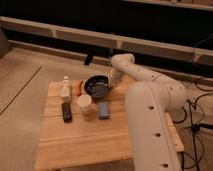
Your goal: Drag the ceramic bowl in a circle
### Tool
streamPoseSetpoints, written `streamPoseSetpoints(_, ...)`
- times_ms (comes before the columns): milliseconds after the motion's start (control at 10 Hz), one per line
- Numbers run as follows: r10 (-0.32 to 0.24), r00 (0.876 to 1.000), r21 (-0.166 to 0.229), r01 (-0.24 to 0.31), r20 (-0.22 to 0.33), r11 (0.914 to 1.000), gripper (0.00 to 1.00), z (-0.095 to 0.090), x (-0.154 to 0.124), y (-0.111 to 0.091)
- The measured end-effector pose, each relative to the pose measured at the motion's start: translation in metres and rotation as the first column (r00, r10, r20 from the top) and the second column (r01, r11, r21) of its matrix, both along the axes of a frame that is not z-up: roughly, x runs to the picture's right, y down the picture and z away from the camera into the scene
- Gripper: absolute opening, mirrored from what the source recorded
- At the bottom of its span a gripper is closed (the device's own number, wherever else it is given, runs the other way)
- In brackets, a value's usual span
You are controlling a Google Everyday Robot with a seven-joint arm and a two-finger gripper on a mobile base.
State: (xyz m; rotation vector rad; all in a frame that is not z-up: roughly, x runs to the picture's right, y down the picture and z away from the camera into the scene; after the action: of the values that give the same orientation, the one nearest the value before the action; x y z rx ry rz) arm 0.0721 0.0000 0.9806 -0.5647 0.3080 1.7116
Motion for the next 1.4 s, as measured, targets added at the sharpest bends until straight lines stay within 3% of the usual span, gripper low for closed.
streamPoseSetpoints(400,0.069,0.996,-0.023,-0.070,-0.050,0.9973,0.00,-0.008,0.051,0.029)
streamPoseSetpoints(700,-0.020,0.999,-0.028,0.018,-0.048,0.9994,0.00,0.010,0.066,0.015)
streamPoseSetpoints(900,-0.115,0.993,-0.011,0.115,-0.029,0.9933,0.00,0.023,0.054,-0.015)
streamPoseSetpoints(1100,-0.205,0.979,0.011,0.206,-0.004,0.9786,0.00,0.031,0.028,-0.040)
streamPoseSetpoints(1400,-0.254,0.965,0.039,0.252,0.060,0.9668,0.00,0.038,-0.020,-0.058)
